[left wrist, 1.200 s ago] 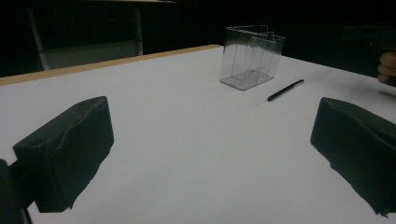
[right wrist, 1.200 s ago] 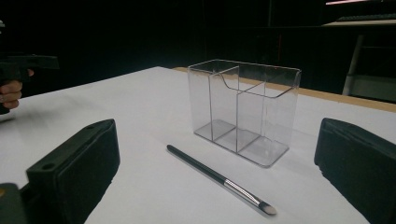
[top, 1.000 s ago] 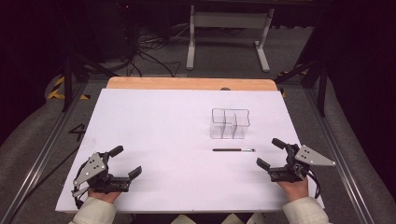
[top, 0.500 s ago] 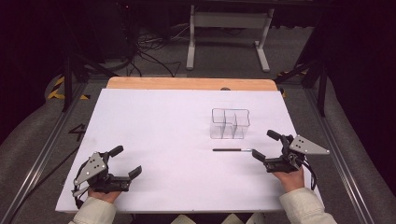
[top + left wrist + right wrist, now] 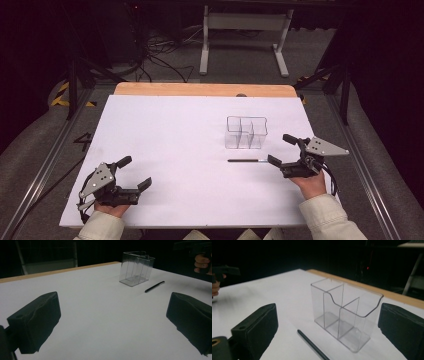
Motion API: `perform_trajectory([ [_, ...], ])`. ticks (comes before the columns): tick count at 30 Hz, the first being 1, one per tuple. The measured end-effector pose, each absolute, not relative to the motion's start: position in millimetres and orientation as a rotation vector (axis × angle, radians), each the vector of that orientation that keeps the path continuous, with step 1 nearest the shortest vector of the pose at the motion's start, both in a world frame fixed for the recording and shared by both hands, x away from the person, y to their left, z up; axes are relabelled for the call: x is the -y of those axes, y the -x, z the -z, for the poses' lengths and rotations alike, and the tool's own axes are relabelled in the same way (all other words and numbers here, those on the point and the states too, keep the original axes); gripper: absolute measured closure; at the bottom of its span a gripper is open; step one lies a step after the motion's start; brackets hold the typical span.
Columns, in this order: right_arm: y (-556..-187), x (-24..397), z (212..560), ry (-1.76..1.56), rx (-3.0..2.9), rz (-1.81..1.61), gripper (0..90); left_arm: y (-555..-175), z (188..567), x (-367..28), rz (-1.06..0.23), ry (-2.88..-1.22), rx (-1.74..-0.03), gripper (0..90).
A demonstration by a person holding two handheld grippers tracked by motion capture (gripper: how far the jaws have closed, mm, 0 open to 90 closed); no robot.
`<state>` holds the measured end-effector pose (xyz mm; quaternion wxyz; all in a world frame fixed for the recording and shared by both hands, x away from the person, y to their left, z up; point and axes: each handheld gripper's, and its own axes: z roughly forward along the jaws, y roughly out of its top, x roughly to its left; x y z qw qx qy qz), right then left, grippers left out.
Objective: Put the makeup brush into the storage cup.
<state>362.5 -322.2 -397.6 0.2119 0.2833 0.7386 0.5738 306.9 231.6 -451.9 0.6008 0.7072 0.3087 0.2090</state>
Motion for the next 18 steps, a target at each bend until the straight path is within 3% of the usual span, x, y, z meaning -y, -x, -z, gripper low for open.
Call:
perform_trajectory([
  [10, -380.2, 311.3, 384.3, -0.711, -2.282, -1.410, 11.0, -307.1, 452.1, -231.8, -0.477, -1.645, -0.721, 0.1],
  [18, -391.8, 302.9, 377.8, -0.673, -2.398, -1.289, 11.3, -307.6, 452.5, -231.9, -0.469, -1.650, -0.723, 0.1],
])
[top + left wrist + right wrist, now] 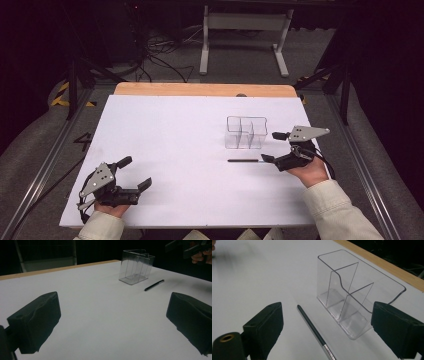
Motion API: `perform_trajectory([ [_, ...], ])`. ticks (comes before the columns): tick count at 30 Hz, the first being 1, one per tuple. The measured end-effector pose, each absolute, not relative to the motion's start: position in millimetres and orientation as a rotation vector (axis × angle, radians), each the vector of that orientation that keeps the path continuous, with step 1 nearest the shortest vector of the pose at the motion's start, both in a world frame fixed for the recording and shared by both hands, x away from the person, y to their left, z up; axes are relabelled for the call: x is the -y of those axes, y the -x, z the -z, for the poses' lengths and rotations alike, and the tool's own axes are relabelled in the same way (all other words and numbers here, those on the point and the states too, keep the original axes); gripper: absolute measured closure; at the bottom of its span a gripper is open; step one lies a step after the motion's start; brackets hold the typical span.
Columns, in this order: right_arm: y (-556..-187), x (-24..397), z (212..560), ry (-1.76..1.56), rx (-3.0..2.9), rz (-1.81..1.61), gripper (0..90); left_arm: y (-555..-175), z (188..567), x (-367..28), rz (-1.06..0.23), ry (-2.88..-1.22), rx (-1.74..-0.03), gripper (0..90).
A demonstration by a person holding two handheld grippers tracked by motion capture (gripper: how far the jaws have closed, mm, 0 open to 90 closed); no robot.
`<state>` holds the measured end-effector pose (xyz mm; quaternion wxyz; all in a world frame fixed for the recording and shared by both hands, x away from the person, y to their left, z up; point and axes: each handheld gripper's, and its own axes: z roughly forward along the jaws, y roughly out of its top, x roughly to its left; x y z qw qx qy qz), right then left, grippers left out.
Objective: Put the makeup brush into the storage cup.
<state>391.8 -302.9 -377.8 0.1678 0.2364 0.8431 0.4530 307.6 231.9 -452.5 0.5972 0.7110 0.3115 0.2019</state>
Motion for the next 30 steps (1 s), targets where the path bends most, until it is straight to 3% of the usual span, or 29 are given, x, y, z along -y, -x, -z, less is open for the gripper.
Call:
perform_trajectory([
  [9, -402.1, 297.0, 374.6, -0.666, -2.483, -1.194, 12.8, -308.0, 452.9, -231.7, -0.466, -1.654, -0.725, 0.2],
  [19, -410.3, 294.4, 371.8, -0.605, -2.586, -1.088, 25.8, -308.7, 452.9, -231.7, -0.464, -1.668, -0.718, 0.4],
  [30, -422.1, 282.2, 370.7, -0.530, -2.717, -0.897, 30.6, -309.2, 453.6, -231.0, -0.453, -1.673, -0.725, 0.4],
])
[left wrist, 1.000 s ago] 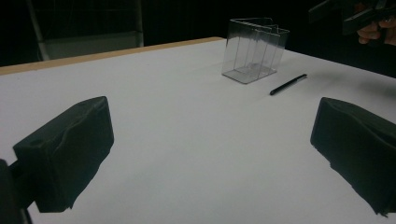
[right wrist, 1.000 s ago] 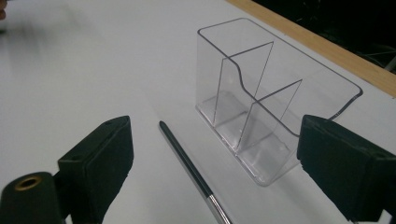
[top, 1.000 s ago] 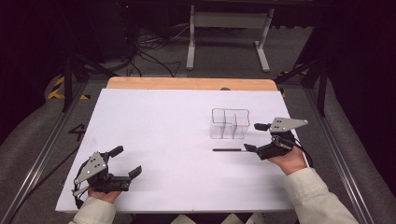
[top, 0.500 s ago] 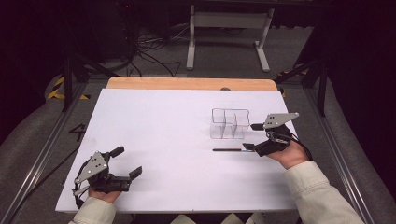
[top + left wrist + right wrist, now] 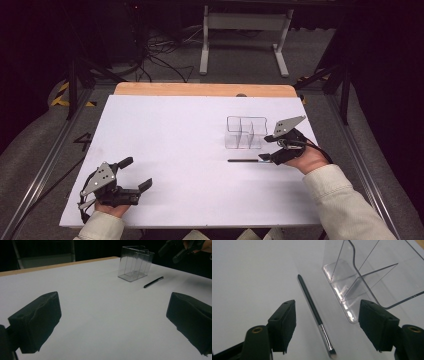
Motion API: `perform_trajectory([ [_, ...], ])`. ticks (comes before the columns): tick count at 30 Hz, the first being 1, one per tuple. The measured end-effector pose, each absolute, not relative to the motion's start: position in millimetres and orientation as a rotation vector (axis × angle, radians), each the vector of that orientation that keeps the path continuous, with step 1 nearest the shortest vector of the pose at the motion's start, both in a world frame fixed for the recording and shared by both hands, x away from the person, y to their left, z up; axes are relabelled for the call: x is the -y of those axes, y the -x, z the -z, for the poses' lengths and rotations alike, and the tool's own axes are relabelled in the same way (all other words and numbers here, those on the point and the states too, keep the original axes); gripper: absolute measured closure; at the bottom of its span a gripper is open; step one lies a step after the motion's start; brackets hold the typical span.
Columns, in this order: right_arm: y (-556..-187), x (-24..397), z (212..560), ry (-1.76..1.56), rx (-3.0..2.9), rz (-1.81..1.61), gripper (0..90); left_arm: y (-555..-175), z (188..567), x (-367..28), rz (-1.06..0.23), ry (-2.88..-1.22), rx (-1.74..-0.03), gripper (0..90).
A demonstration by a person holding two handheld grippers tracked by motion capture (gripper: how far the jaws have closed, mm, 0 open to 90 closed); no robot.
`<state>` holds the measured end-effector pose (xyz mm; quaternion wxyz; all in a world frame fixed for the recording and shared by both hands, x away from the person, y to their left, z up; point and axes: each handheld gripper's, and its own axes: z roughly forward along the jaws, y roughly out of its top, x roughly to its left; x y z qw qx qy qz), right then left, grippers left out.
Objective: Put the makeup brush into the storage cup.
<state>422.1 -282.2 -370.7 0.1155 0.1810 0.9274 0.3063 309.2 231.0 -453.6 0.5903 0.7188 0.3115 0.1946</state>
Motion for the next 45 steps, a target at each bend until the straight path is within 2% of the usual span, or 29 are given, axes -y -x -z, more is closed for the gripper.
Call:
perform_trajectory([
  [5, -423.9, 275.8, 371.5, -0.522, -2.748, -0.830, 30.1, -309.7, 454.1, -230.3, -0.447, -1.679, -0.726, 0.4],
  [13, -427.1, 272.0, 379.7, -0.482, -2.812, -0.722, 36.6, -310.2, 454.0, -230.6, -0.442, -1.691, -0.721, 0.4],
  [38, -435.6, 261.9, 396.0, -0.406, -2.922, -0.473, 42.9, -310.5, 454.3, -229.8, -0.435, -1.694, -0.725, 0.7],
  [45, -437.8, 262.4, 399.7, -0.407, -2.936, -0.454, 49.3, -310.0, 453.6, -230.7, -0.452, -1.681, -0.709, 1.5],
])
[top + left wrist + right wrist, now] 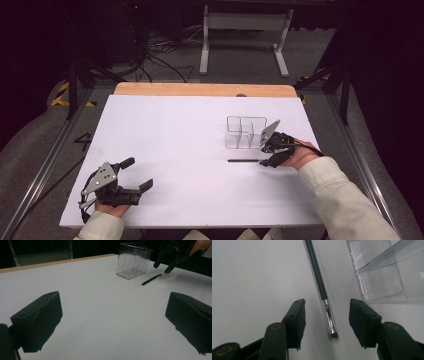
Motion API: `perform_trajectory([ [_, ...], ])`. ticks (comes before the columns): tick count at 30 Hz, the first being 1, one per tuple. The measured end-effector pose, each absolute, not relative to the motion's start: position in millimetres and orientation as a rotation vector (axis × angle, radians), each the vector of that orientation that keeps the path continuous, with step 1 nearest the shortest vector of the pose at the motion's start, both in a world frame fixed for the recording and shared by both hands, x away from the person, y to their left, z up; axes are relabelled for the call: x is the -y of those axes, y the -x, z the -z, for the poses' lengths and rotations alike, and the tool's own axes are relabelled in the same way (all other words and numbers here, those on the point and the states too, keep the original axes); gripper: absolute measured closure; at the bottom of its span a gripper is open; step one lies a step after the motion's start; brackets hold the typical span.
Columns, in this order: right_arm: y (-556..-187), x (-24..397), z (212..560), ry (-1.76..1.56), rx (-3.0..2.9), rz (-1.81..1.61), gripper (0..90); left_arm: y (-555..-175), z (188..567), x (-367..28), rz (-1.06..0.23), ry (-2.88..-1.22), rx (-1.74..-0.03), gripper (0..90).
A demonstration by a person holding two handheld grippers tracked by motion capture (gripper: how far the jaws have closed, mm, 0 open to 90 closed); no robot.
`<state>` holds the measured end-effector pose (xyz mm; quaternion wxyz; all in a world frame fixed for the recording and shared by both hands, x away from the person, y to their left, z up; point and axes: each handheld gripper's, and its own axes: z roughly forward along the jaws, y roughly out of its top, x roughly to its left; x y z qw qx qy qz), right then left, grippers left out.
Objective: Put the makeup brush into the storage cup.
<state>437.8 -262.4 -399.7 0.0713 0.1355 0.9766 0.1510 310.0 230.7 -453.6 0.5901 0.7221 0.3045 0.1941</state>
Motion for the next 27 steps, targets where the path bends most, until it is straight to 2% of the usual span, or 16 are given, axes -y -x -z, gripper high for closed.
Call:
perform_trajectory([
  [12, -442.6, 263.6, 407.5, -0.376, -2.974, -0.402, 61.0, -309.8, 453.2, -231.1, -0.446, -1.679, -0.706, 2.6],
  [27, -446.1, 261.3, 416.2, -0.351, -2.997, -0.320, 70.0, -309.0, 453.4, -229.8, -0.429, -1.686, -0.691, 5.3],
])
